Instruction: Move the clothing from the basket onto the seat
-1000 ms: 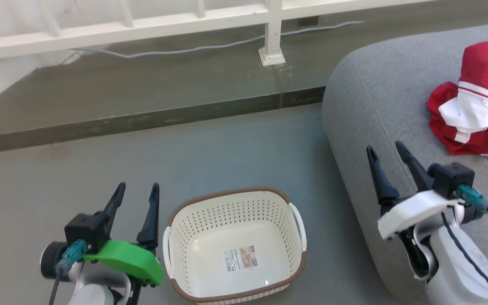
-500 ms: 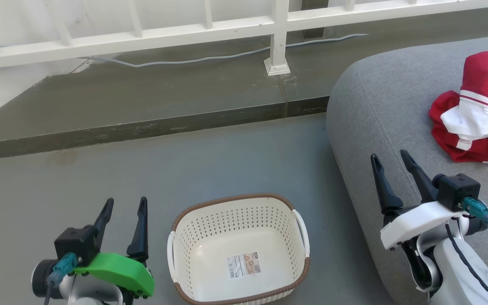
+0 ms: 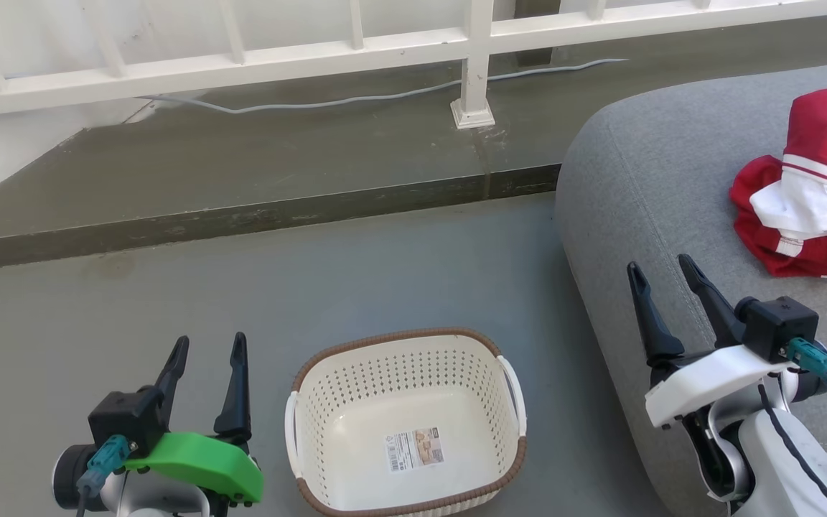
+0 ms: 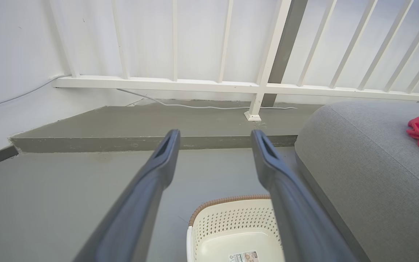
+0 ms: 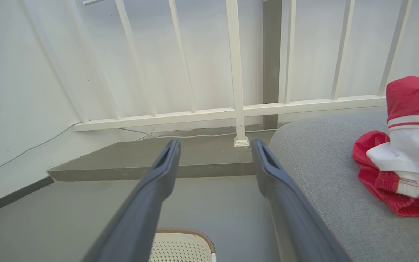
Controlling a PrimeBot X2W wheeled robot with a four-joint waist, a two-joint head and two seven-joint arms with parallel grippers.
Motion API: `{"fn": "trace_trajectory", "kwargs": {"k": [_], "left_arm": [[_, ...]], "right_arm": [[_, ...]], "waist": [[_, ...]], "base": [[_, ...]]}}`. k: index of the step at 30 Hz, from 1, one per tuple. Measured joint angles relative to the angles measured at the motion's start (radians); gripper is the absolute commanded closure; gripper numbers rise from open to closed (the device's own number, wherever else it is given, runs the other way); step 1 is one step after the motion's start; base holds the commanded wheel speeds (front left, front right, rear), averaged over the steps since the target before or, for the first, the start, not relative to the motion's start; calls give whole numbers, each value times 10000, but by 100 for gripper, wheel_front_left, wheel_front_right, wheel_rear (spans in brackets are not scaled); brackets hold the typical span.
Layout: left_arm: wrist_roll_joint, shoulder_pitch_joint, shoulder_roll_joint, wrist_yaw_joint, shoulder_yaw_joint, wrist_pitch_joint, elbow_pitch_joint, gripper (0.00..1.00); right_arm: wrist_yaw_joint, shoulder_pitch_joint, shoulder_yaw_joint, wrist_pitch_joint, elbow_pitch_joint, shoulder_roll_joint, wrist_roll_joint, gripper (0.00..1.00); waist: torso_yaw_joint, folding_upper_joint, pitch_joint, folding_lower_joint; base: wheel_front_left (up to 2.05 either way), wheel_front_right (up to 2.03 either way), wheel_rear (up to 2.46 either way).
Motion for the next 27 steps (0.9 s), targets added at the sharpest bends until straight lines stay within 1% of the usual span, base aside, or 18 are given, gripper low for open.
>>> {"fn": "trace_trajectory", "kwargs": {"k": [11,15,22,23,27], "left_arm": [[146,81,-44,0,31,10,-84,0],[174,98,-59,0,65,12,-128,0],[453,128,-123,2,117,13,-209,0],[454,129,-138,2,117,13,-224,100],[437,196,-282,-2,8,19,54,100]], "right_arm": [[-165,326,-13,265,-571,-31,2,0],[-171,384,-17,307,-700,-42,4,0],[-249,489,-44,407,-940,-119,8,0],[-251,544,-46,470,-959,-119,10,100],[-245,772,8,470,-652,61,10,100]], "waist": [[-6,0,22,0],[1,0,37,0],[27,0,71,0],[32,0,75,0],[35,0,78,0]], "base": [[0,0,0],[0,0,0],[0,0,0],[0,0,0],[0,0,0]]}}
